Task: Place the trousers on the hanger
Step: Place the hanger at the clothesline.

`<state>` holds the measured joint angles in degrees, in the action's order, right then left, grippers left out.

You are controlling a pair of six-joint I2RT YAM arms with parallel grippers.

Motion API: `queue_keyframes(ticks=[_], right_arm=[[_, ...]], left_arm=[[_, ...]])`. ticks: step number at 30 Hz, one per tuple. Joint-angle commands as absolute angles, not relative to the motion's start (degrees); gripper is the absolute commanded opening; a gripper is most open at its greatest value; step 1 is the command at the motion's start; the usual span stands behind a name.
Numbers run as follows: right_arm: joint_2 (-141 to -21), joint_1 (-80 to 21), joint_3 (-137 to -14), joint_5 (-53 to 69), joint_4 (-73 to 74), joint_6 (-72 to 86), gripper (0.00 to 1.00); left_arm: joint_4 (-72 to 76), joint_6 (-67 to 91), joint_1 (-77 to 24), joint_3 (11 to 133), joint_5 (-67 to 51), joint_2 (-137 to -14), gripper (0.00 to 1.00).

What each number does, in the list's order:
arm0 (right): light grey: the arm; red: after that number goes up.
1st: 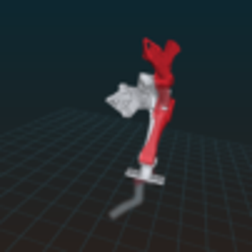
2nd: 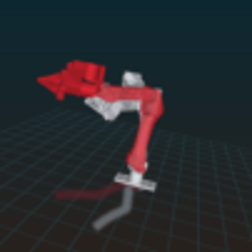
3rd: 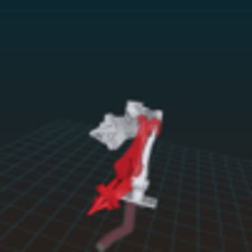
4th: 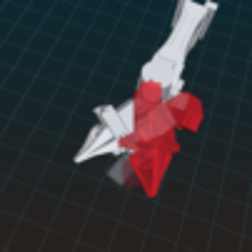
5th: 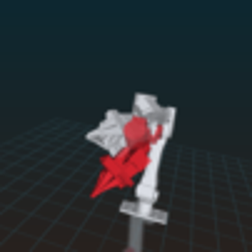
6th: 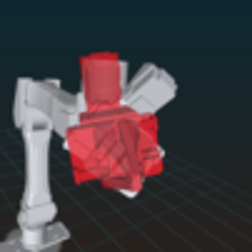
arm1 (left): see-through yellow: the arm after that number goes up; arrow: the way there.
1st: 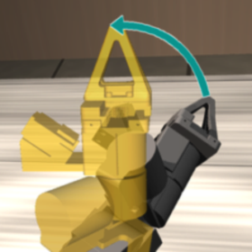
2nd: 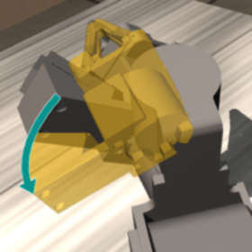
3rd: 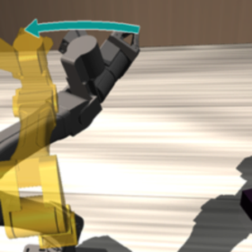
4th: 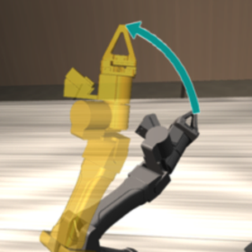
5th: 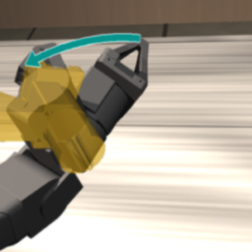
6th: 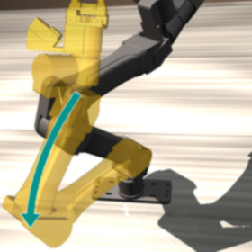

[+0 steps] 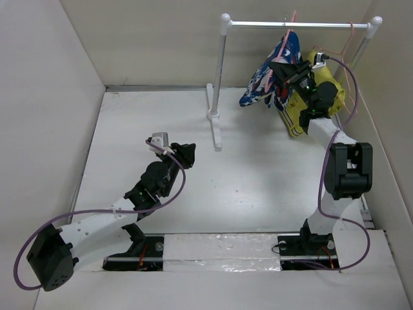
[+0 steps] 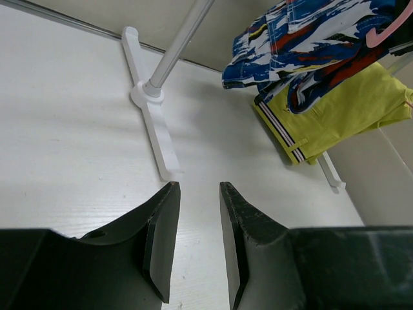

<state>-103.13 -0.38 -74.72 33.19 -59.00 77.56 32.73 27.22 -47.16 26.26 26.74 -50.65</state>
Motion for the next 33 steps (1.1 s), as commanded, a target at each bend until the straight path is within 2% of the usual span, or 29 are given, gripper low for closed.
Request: queue_keyframes(ticks=[1, 2, 5, 11, 12, 15, 17, 20, 21, 24, 30, 33], right_arm=[[-100.7, 0.0, -75.2, 33.0, -75.5, 75.9, 0.0], [-100.8, 0.0, -74.2, 33.0, -76.0, 75.8, 0.0], [-101.9, 0.0, -71.0, 33.1, -79.5, 77.5, 0.14], [-101.4, 1.1, -69.5, 35.2, -80.9, 76.6, 0.59], [-101.1, 1.1, -69.5, 35.6, -80.2, 76.0, 0.72], [-99.1, 1.7, -69.6, 38.1, -76.3, 72.0, 0.88], [-97.0, 1.7, -66.6, 38.1, -73.4, 67.2, 0.91], [-91.7, 1.7, -62.9, 35.9, -61.3, 55.7, 0.93], [-90.1, 1.7, -62.4, 32.7, -51.9, 51.6, 1.0], [-83.6, 1.1, -60.9, 23.0, -36.3, 37.8, 1.0], [-71.6, -0.2, -57.0, 2.7, -23.8, 24.1, 1.0], [-65.1, -0.7, -52.6, -6.0, -23.1, 21.2, 1.0]], left_arm=[[35.2, 26.5, -47.0, 26.3, 27.9, -50.3, 0.29], [34.5, 26.6, -47.0, 26.6, 27.6, -50.2, 0.29], [36.1, 26.5, -47.0, 25.8, 27.9, -50.3, 0.29], [35.8, 26.7, -47.0, 26.4, 27.9, -51.4, 0.3], [36.0, 26.6, -47.0, 26.2, 28.4, -51.6, 0.31], [33.8, 27.1, -47.0, 27.2, 29.4, -51.6, 0.31], [34.4, 27.1, -47.0, 26.6, 30.0, -50.7, 0.32], [34.7, 26.9, -47.0, 26.1, 31.1, -50.0, 0.42], [34.2, 26.9, -47.0, 26.5, 30.8, -50.0, 0.45], [34.8, 26.9, -47.0, 26.2, 30.2, -49.7, 0.51], [34.1, 27.6, -46.5, 27.0, 29.7, -51.2, 0.53], [35.1, 28.3, -46.5, 26.5, 29.9, -51.6, 0.54]])
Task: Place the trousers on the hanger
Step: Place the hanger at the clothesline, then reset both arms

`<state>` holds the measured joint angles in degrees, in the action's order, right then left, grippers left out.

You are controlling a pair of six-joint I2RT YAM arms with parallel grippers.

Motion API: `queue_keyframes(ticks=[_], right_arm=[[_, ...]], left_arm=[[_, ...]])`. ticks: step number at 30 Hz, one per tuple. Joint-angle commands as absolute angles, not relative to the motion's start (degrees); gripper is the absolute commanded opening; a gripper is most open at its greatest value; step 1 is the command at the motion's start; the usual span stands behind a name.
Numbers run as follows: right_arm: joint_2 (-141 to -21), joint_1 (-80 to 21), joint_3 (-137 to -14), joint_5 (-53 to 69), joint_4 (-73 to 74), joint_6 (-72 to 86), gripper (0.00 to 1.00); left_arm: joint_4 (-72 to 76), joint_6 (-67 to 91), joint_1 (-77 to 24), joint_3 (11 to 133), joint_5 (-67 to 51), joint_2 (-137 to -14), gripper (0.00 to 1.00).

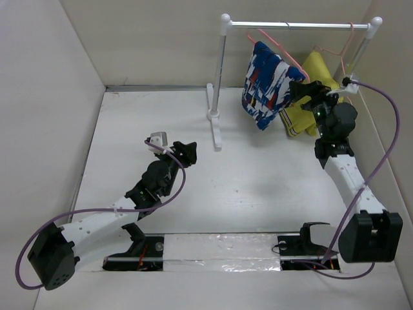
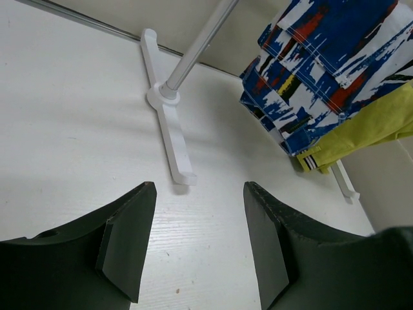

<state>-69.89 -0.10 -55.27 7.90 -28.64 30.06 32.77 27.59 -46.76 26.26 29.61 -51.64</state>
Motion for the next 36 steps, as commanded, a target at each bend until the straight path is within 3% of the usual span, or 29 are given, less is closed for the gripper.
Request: queue_keyframes(ticks=[1, 9, 14, 16, 18, 19, 20, 22, 27, 36], right_arm=[[-63.6, -0.7, -51.4, -7.5, -23.3, 20.8, 1.0], [-51.8, -3.0, -39.9, -5.9, -20.8, 18.1, 1.0], [-43.7, -9.9, -28.8, -3.8, -21.5, 17.3, 0.95], [-42.3, -12.4, -25.7, -4.0, -18.8, 16.2, 0.88], [-40.1, -12.9, -24.8, -3.3, -14.5, 14.7, 0.73], [-39.4, -13.7, -24.1, -2.9, -13.3, 14.3, 0.41], [-38.7, -14.4, -23.7, -2.6, -12.2, 13.6, 0.28], [-36.7, -15.0, -22.9, -2.8, -10.4, 12.8, 0.12], [-34.9, -15.6, -20.5, -1.6, -10.2, 12.4, 0.1], [-37.6, -15.6, -18.8, -0.4, -14.4, 11.7, 0.25]], left_arm=[[34.5, 28.5, -46.5, 26.8, 29.7, -51.6, 0.54], [35.0, 27.9, -46.5, 26.9, 27.5, -52.2, 0.54], [35.3, 27.0, -46.5, 26.4, 28.6, -52.8, 0.56], [34.9, 27.1, -46.5, 27.0, 28.8, -52.8, 0.56], [37.0, 26.8, -46.5, 25.8, 30.4, -53.0, 0.56], [37.3, 26.8, -46.5, 25.6, 31.1, -53.1, 0.56], [36.8, 27.0, -46.5, 25.3, 32.4, -53.3, 0.55], [36.2, 28.4, -46.5, 25.1, 33.3, -53.4, 0.54], [31.7, 30.6, -46.5, 25.3, 34.4, -53.5, 0.52], [25.7, 35.2, -46.5, 26.0, 36.2, -53.4, 0.5]])
